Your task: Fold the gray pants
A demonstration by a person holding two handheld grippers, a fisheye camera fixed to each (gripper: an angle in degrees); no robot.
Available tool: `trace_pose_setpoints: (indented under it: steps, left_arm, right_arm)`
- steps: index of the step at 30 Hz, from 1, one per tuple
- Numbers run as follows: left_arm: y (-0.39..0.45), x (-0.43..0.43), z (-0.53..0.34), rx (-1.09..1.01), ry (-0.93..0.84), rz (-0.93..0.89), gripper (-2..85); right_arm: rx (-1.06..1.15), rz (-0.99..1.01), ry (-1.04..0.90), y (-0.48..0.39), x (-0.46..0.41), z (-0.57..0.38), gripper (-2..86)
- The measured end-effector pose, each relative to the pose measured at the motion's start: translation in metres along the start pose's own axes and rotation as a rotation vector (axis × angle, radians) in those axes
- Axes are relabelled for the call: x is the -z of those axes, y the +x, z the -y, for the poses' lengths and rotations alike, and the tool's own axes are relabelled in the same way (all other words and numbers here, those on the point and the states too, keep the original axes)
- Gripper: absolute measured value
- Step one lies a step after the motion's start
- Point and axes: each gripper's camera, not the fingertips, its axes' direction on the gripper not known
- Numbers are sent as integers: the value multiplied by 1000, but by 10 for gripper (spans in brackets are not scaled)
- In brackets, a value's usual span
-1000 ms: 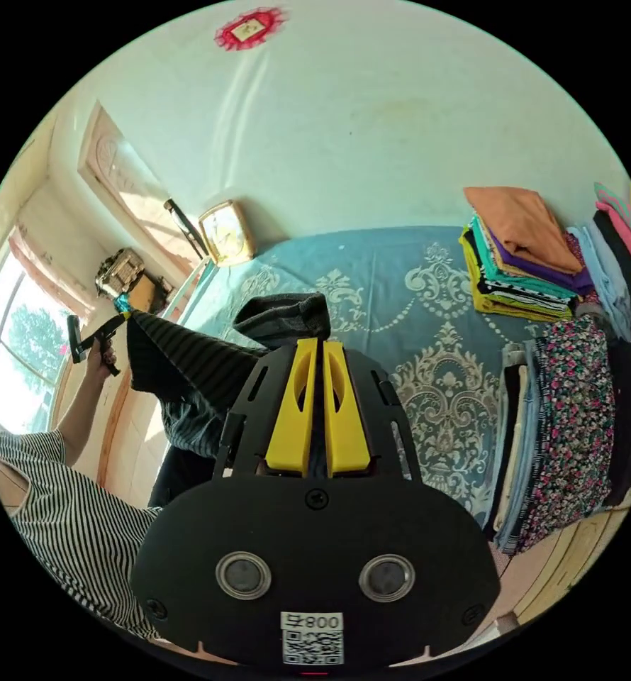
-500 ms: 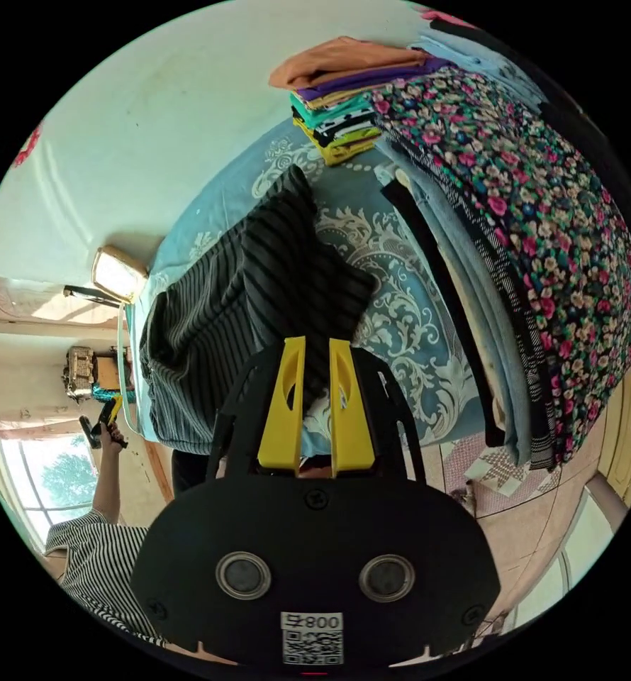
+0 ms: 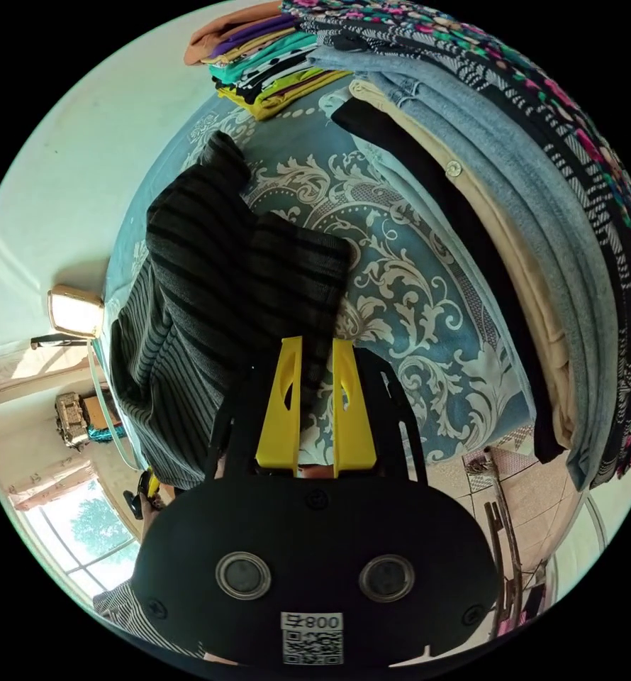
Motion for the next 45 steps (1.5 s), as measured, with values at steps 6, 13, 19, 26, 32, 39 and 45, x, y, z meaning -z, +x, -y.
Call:
trace_pose_setpoints:
  steps: [6,13,19,26,32,39,45]
  left_arm:
    - [-9,-12,16,49,-13,-162,51]
    - [12,-8,26,5,45,-276,35]
    - [41,13,29,-133,115,-298,32]
    - [42,-6,19,-64,99,-190,32]
    - [65,-32,6,14,125,-206,39]
    - [178,-41,12,-248,217,113,56]
    - [262,-56,13,-366,278,290,44]
  right_arm:
    - [-11,-53,28,6,8,9,54]
    - [47,-21,23,13,33,19,23]
    - [121,82,155,33,103,-10,17]
    - [-33,168,97,101,84,-58,12]
    - [-163,138,75,126,72,-70,3]
    - [68,120,183,63,109,-31,7]
    - [185,99,155,-3,103,49,31]
